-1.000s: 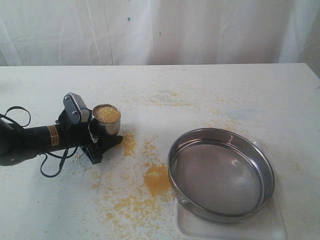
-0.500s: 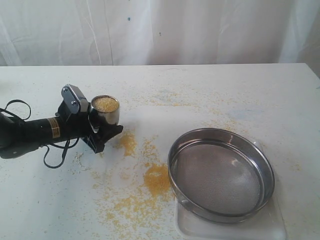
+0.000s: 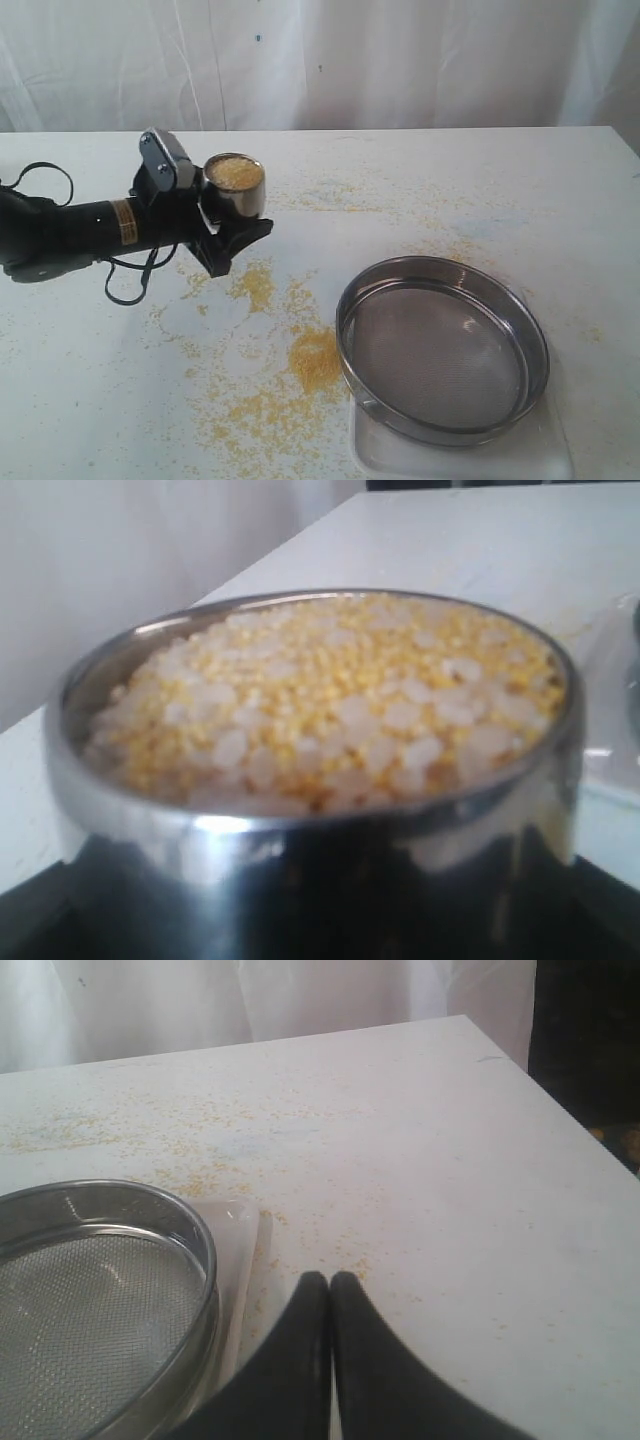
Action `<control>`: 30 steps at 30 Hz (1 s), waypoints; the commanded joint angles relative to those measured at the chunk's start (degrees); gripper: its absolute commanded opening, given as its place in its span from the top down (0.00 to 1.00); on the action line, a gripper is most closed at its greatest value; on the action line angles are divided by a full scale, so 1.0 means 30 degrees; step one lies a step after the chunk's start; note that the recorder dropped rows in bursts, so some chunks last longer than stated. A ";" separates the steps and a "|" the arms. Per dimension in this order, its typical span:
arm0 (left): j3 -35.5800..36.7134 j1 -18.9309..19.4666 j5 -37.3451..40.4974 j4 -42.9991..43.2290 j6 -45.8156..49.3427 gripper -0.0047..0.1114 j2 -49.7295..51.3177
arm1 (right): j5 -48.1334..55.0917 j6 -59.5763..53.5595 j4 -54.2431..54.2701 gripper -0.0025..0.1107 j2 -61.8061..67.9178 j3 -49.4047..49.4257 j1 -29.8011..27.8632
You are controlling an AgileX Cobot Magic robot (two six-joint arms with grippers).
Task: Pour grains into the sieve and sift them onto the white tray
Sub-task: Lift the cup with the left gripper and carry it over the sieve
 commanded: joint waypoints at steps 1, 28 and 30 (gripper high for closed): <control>-0.0145 -0.1865 -0.0922 -0.0452 -0.0463 0.96 -0.1526 | -0.0088 -0.0092 -0.0085 0.98 -0.0095 0.0040 -0.0057; -0.0180 -0.9598 0.5903 -0.9183 0.6591 0.96 -0.2259 | -0.0088 -0.0092 -0.0085 0.98 -0.0095 0.0040 -0.0057; -0.0231 -0.9598 0.5987 -0.9976 0.7627 0.96 -0.2259 | -0.0088 -0.0092 -0.0085 0.98 -0.0095 0.0040 -0.0057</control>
